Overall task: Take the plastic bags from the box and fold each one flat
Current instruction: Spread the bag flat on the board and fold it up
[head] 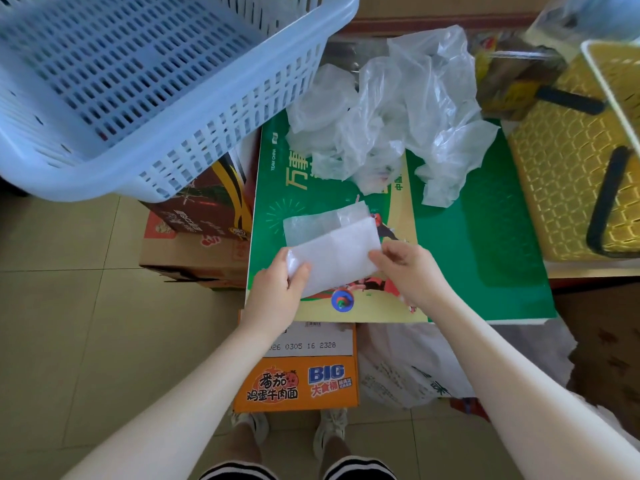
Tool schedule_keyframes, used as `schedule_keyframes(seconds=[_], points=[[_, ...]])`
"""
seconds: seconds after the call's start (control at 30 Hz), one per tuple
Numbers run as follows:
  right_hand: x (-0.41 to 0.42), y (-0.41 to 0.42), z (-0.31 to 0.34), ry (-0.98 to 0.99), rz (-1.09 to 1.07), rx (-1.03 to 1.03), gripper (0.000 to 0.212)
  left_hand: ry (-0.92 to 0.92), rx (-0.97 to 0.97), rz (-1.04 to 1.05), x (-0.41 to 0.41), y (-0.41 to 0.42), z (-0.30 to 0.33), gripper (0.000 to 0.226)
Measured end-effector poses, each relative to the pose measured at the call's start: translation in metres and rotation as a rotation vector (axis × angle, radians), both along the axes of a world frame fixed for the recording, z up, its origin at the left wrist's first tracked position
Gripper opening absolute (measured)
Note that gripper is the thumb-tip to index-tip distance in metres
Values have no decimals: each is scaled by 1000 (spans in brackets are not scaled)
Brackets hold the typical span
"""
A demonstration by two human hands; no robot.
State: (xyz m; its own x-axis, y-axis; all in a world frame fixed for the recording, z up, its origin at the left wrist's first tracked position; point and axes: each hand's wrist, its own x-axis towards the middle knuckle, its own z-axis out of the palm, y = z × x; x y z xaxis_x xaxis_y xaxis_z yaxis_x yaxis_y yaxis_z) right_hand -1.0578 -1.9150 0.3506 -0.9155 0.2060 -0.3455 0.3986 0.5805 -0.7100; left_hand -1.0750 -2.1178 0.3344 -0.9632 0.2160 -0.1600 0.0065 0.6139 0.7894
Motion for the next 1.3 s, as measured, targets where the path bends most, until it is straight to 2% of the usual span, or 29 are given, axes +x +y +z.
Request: schedule_keyframes(seconds=[0.1, 0.2, 0.27, 0.47, 0.53, 0.57, 0.6, 0.67, 0.7, 0.77, 0.87, 0.9, 0.97, 1.03, 1.07, 1.13, 1.3], points=[[-8, -10, -6, -10, -30, 126, 42, 34, -91, 70, -11, 6, 1, 39], [-13, -14, -8, -42, -91, 225, 36, 99, -95, 86, -19, 9, 5, 25], [-17, -15, -9, -68, -111, 268, 30, 115, -150, 74, -24, 10, 3, 26], [-28, -14, -8, -150, -49, 411, 23, 149, -599, 3, -34, 19, 9, 29], [-33, -16, -7, -165, -33, 440, 19, 257, -596, -25, -32, 19, 5, 39], [-36, -16, -7, -166, -26, 453, 19, 376, -584, -64, -31, 20, 1, 47], [-39, -17, -8, -169, -28, 460, 21, 507, -555, -117, -32, 20, -4, 52], [-43, -18, -8, -185, -44, 452, 26, 636, -523, -300, -36, 23, -14, 51], [-45, -18, -8, -191, -56, 444, 27, 640, -530, -389, -38, 24, -16, 50], [-45, -19, -7, -194, -78, 447, 27, 504, -544, -504, -40, 22, -19, 49], [-41, -23, -3, -175, -92, 528, 26, 310, -563, -504, -37, 10, -21, 71], [-38, -26, -1, -114, -76, 607, 24, 316, -580, -494, -36, 8, -21, 76], [-30, -34, -3, 177, 36, 809, 23, 332, -621, -473, -36, 8, -19, 79], [-23, -50, -10, 426, 223, 808, 34, 287, -688, -488, -36, 8, -19, 76], [-20, -58, -16, 445, 336, 744, 40, 279, -700, -490, -36, 8, -19, 74], [-16, -69, -27, 362, 450, 629, 50, 308, -663, -463, -35, 6, -18, 68], [-23, -56, -41, 222, 496, 613, 73, 274, -701, -482, -36, 5, -19, 73]])
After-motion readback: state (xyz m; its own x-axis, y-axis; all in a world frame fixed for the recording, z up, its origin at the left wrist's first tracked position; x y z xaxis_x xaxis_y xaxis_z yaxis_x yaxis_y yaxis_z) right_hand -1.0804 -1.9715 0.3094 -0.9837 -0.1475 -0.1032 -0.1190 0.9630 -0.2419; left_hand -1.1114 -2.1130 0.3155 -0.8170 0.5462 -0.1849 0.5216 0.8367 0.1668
